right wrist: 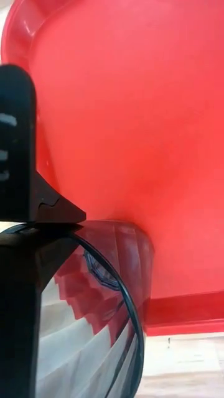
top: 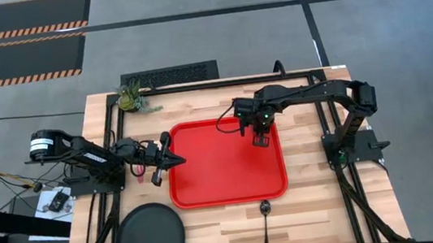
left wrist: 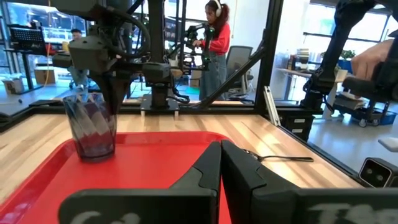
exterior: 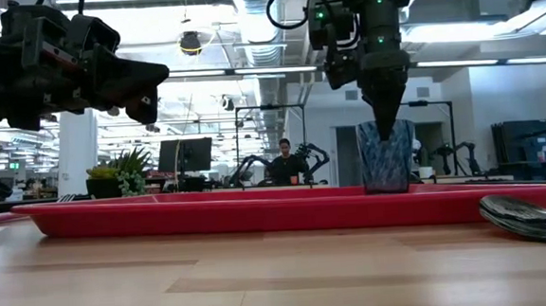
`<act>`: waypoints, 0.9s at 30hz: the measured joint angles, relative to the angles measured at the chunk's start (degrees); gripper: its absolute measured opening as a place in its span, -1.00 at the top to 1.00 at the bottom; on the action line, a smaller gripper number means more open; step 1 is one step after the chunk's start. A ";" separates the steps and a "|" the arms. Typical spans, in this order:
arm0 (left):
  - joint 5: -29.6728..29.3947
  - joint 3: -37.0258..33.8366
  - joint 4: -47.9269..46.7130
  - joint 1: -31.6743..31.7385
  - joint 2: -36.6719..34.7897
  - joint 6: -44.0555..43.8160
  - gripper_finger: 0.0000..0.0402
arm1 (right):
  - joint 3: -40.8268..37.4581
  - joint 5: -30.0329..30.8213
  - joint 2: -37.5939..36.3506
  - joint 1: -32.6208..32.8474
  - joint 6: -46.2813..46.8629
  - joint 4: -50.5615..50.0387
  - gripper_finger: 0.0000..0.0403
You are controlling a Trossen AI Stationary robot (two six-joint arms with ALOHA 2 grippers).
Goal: Pick and place plate/cup/fork/spoon on tray
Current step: Put the blue cup on the red tray
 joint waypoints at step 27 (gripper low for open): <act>0.00 0.02 -0.07 0.00 0.01 -0.26 1.00 | 0.00 -1.46 0.00 0.09 -0.04 0.39 0.82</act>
